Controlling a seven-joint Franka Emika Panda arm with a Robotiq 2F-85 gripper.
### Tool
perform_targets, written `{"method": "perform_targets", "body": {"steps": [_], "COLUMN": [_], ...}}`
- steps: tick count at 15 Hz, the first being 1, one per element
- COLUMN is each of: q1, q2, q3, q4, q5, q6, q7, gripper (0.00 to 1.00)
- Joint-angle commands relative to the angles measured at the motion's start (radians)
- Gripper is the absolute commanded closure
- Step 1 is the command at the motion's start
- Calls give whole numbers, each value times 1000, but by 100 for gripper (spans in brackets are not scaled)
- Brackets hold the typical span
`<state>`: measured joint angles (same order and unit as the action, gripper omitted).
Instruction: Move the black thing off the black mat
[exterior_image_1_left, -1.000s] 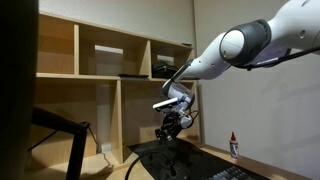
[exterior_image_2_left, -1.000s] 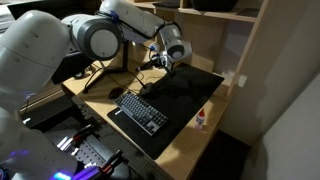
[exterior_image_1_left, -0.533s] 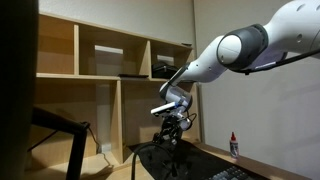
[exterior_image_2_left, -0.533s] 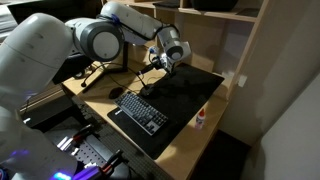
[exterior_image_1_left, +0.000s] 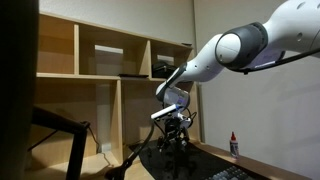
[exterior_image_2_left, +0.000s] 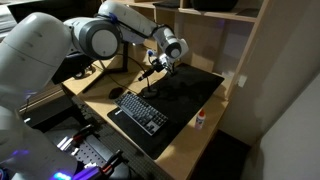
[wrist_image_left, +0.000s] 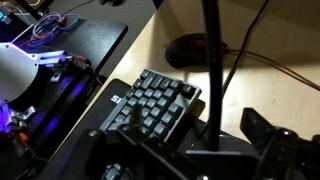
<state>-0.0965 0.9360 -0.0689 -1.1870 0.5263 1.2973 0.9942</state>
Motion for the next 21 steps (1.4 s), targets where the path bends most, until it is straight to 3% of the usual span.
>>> {"method": "perform_targets", "body": {"steps": [1,4,5,7,8,9,12,19,21], "q1": [-14,-19,-15,-18,-20,-25,-24,-23,-25], "q2": [-5,-26,3,3,6,17,29,34,35], "q3": [4,2,5,4,6,13,10,3,2], "q4": [-14,-84,-14,-35,-33,17,57,87,83], "q5": [-10,-2,-9,-9,-10,-14,-13,-15,-15], "q6": [21,64,18,35,24,-51,-127,-182,-183], "q7": [-27,-49,-12,-22,-26,-3,15,63,70], "gripper": [0,0,0,0,25,26,48,96,100]}}
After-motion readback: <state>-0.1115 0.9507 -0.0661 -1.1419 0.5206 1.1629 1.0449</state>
